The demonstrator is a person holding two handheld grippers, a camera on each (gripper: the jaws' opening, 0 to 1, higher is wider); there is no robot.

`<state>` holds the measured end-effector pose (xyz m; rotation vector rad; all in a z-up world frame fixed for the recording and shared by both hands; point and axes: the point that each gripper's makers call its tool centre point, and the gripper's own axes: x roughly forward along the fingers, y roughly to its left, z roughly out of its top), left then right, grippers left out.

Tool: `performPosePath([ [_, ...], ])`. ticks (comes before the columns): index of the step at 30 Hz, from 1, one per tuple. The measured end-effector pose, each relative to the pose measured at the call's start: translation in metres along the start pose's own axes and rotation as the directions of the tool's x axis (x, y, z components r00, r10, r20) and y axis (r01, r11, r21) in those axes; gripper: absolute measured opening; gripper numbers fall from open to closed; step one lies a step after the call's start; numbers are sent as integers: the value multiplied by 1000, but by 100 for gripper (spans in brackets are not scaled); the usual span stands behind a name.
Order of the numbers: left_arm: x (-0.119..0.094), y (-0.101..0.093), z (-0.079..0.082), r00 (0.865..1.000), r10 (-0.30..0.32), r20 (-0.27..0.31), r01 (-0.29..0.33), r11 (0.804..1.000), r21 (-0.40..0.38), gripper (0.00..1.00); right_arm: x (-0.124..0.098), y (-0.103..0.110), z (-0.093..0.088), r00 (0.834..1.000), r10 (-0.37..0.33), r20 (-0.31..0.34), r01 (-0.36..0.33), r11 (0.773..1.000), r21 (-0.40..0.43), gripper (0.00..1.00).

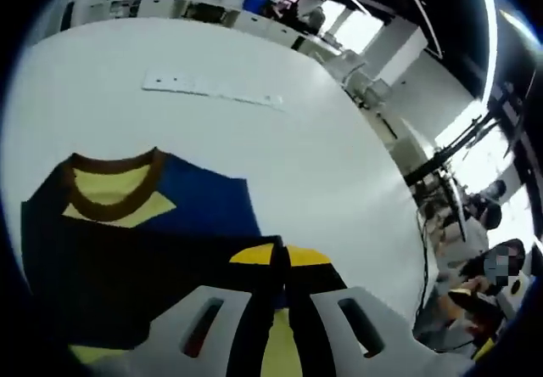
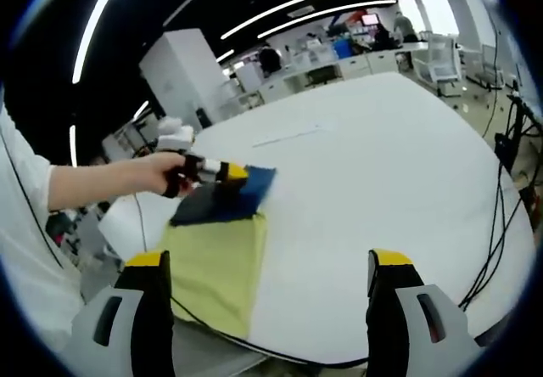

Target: Fold the garment on the visible template until the final outline fits inside the template.

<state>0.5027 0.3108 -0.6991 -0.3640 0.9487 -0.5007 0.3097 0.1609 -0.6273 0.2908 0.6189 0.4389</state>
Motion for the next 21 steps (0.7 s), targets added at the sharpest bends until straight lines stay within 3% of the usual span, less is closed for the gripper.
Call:
performPosePath([
  [5,9,-4,0,1000,-5,9,6,998,-58,0,1,-2,1,1000,4,7,-4,1000,1,96],
  [9,15,2,0,1000,13,26,-9,988,-153,0,2,-5,-1,1000,5,6,-5,1000,3,96],
  [21,20,20,1,998,58,32,-52,987,-154,0,1,-12,-7,1000,1,-1,-1,1000,13,96],
])
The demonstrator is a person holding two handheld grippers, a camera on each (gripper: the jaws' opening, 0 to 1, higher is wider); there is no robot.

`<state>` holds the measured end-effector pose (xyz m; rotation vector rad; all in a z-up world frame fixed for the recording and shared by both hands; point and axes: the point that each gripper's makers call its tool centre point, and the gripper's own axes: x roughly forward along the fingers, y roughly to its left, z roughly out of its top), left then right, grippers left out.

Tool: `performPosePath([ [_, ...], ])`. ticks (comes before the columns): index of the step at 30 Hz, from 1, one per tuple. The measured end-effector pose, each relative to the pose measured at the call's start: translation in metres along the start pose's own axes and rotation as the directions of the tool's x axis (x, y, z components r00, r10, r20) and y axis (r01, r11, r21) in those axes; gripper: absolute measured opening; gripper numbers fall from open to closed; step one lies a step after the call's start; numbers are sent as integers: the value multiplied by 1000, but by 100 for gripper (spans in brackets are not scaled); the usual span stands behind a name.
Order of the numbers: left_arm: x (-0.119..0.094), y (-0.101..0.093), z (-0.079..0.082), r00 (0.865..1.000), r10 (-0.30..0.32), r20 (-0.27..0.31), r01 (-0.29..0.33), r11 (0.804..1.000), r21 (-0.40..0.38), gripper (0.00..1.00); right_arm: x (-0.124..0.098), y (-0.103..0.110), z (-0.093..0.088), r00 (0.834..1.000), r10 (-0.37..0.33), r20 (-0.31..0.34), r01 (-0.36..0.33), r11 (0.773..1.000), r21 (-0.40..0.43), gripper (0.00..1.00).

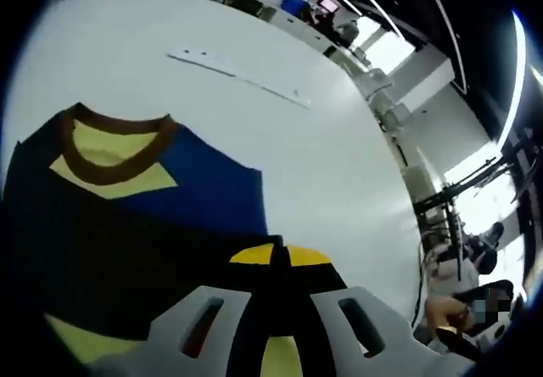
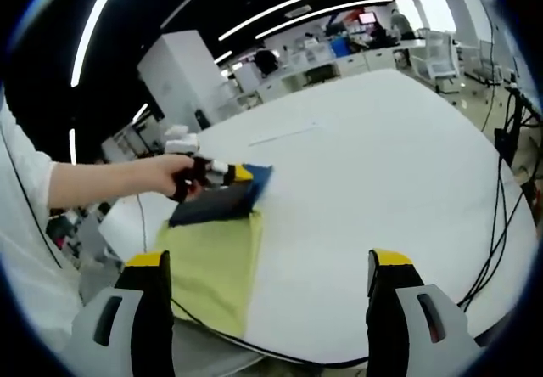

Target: Fold the garment on the visible template until the final outline fits inside the template.

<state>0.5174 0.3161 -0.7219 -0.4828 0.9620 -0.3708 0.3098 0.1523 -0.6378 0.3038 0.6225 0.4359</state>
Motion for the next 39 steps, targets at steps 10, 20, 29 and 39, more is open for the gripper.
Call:
performPosePath([
  [10,12,-2,-3,1000,0,-20,0,1000,12,0,2,0,-1,1000,-2,-4,2,1000,6,96],
  [20,21,0,-6,999,-1,-38,2,999,40,5,6,-4,-5,1000,-4,-10,4,1000,19,96],
  [29,24,1,-10,998,-4,-56,7,999,54,8,9,-4,-4,1000,-2,-16,2,1000,17,96],
  [39,18,3,-7,998,10,-66,-2,993,121,25,8,-1,-1,1000,-2,-7,2,1000,16,96],
])
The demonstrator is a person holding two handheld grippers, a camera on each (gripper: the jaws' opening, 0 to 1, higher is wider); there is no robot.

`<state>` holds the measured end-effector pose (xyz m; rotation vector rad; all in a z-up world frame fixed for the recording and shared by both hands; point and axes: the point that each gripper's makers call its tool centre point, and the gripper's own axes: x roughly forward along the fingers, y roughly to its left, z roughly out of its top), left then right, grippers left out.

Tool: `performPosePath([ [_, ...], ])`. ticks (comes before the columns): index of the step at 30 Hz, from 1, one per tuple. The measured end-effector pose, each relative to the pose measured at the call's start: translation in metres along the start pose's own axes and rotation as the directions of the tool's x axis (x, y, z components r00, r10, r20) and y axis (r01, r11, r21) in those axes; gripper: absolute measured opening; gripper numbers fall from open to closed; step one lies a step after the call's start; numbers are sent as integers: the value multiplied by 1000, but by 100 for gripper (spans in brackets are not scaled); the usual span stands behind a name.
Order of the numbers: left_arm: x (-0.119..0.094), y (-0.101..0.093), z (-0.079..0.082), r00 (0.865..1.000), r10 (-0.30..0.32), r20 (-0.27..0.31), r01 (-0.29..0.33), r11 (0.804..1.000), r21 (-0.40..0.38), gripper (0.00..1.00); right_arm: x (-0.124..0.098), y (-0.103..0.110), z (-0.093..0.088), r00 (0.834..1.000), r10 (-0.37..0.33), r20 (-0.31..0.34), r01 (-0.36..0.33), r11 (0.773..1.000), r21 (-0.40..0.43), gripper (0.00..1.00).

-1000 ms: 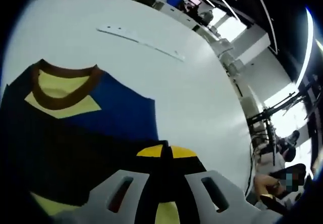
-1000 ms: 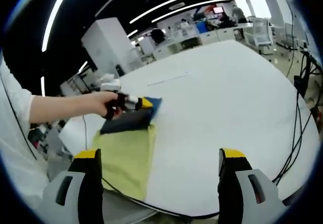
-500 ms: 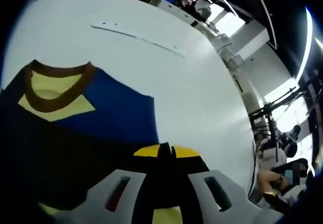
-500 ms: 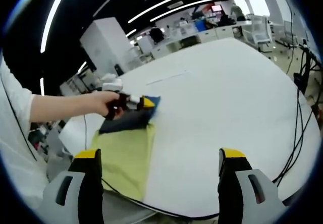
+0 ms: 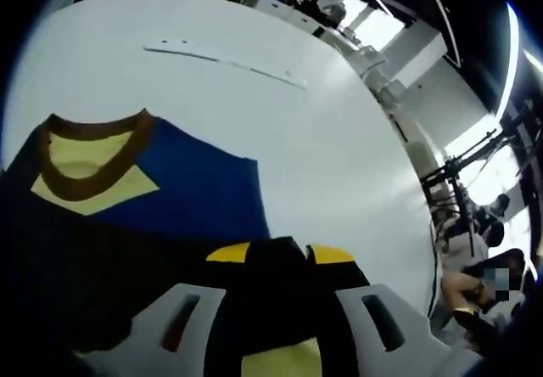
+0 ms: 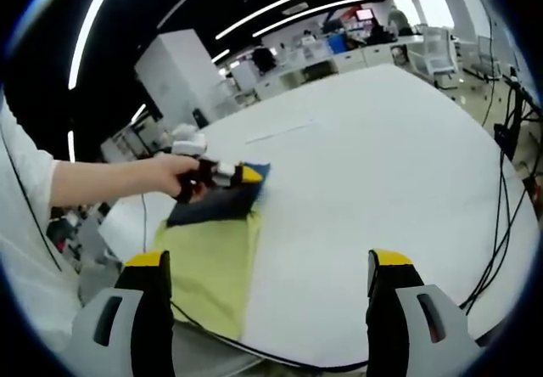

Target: Fold the garment on the visible template until the final outline fits inside the template.

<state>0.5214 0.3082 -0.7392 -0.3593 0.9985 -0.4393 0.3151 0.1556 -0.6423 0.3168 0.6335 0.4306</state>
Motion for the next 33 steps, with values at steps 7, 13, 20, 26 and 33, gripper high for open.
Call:
performPosePath([
  [7,-21,-8,9,1000,-19,16,18,999,51,31,-2,7,4,1000,5,7,-5,1000,-12,95],
  [13,-66,-25,24,993,-78,90,62,985,161,35,-8,12,8,1000,12,28,-11,1000,-23,95],
  [20,-147,9,32,973,-62,223,34,991,129,36,-25,20,6,1000,13,25,-11,998,-54,95],
  [26,-180,37,20,970,-23,241,-2,995,103,37,-34,29,4,1000,15,15,-14,997,-74,95],
  [33,-214,43,12,960,-17,278,-25,989,146,39,-40,45,5,1000,29,5,-28,993,-110,96],
])
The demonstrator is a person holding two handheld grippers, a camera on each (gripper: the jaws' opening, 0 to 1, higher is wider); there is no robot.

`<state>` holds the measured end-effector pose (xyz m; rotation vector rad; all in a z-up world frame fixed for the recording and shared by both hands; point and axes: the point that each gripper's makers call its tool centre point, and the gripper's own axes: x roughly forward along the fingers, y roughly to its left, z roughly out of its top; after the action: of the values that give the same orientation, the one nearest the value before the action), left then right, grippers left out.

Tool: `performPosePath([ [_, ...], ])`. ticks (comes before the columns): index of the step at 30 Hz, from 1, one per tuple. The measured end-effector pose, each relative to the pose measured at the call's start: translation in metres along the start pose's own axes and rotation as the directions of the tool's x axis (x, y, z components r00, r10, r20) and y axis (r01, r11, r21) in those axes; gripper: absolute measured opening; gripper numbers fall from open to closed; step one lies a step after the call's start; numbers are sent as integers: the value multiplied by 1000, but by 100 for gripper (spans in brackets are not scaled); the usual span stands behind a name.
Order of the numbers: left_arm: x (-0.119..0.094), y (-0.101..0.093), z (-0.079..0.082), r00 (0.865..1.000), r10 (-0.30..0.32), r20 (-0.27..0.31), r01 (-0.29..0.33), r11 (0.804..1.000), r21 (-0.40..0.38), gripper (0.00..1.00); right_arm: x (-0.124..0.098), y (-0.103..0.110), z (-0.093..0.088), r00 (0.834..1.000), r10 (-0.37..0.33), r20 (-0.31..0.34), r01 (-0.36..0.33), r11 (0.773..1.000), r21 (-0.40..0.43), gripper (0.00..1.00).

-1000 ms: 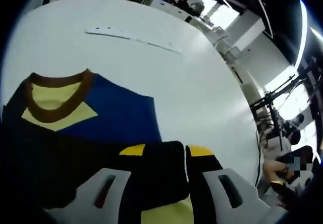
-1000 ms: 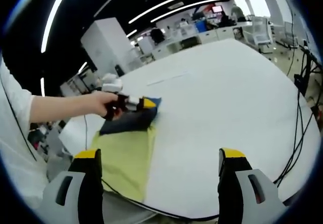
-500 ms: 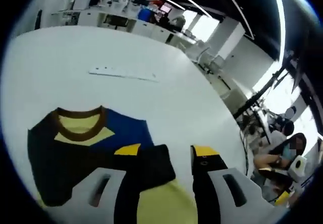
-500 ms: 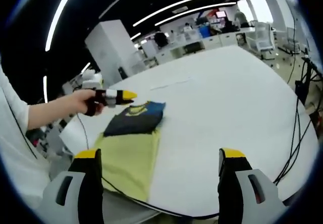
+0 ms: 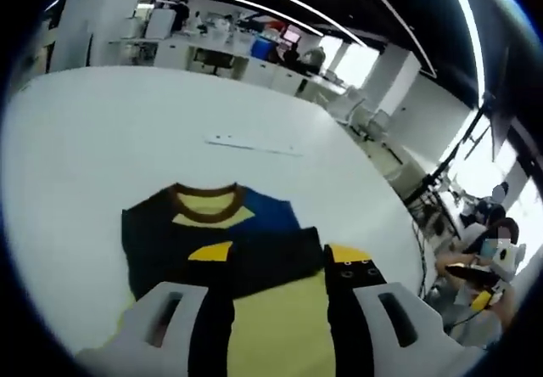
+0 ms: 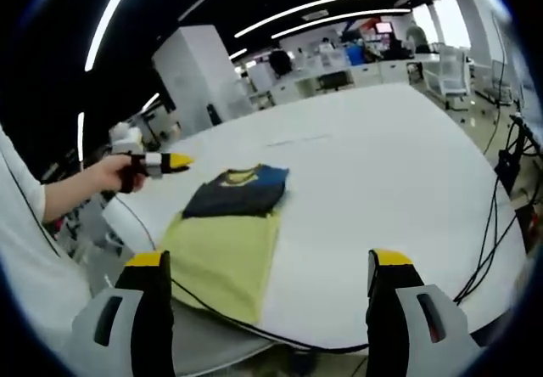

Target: Fold the garment on the visible template until the final outline fits inside the template.

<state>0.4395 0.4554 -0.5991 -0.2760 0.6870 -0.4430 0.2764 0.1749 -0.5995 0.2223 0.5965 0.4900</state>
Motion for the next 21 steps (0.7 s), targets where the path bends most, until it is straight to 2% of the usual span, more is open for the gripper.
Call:
performPosePath([
  [10,-67,-1,7,997,-9,74,9,1000,5,41,-8,16,-5,1000,23,-12,-23,999,-31,95],
  [13,-90,7,1,997,-8,83,10,999,-30,41,-10,18,-8,999,29,-22,-30,999,-35,95],
  [21,-144,35,-17,992,74,104,-69,996,-52,42,-11,24,-11,998,49,-39,-51,997,-51,95],
])
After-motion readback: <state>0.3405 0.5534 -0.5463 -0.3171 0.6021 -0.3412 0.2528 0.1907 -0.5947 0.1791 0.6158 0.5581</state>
